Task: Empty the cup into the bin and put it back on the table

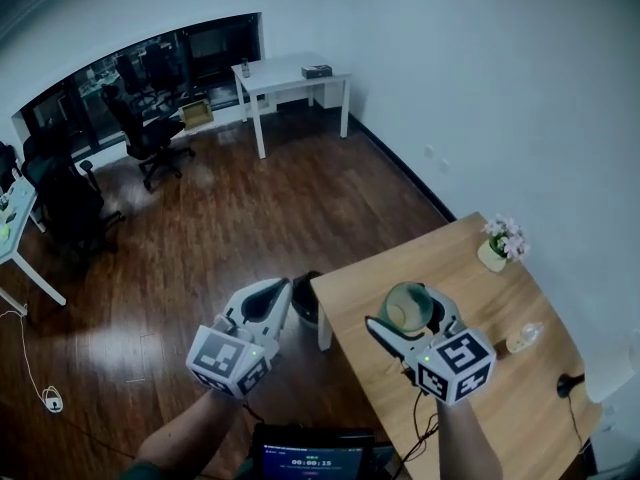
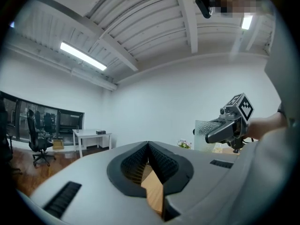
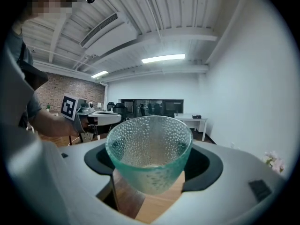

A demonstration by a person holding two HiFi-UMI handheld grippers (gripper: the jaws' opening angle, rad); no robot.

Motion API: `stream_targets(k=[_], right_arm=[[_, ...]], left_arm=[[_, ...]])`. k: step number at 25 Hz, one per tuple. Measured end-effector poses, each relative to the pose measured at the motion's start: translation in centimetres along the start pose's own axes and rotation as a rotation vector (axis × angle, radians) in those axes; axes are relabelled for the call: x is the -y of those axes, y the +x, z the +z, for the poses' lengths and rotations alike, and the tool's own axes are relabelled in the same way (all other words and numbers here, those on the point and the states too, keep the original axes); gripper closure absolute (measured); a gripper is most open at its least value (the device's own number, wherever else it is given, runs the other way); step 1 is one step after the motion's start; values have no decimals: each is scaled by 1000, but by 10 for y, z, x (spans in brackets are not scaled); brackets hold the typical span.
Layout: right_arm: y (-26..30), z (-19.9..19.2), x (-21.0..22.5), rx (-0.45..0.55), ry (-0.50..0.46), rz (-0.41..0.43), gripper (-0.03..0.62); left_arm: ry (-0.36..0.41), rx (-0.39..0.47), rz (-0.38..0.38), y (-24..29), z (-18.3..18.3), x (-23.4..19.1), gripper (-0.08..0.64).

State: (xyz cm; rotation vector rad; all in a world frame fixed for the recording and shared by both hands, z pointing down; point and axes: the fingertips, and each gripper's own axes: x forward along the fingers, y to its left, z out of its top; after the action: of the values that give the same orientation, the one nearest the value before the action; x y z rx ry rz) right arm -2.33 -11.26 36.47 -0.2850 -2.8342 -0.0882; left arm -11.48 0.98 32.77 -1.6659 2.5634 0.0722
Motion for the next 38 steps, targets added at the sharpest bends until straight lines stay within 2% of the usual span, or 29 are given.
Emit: stream_targets(k=[8, 17, 23, 25, 33, 35, 38], right_arm=[[83, 18, -29, -19, -10, 54, 193], [145, 35, -23, -54, -12, 100, 193], [190, 39, -3, -58, -22, 158, 193], [200, 42, 10, -50, -22, 170, 193], [237, 53, 63, -25, -3, 176, 193], [240, 54, 76, -20, -2, 171, 193], [246, 55, 92, -12, 19, 155, 193]], left_arm=[[-13, -12, 36, -12, -15, -73, 560], [-52, -5, 61, 10, -26, -112, 560], [-38, -16, 72, 46, -36, -140, 560], [-32, 4, 83, 59, -29, -145, 560], [14, 80, 46, 120, -17, -165, 558], [43, 137, 48, 132, -4, -166, 558], [109, 273, 47, 140, 25, -167, 558]])
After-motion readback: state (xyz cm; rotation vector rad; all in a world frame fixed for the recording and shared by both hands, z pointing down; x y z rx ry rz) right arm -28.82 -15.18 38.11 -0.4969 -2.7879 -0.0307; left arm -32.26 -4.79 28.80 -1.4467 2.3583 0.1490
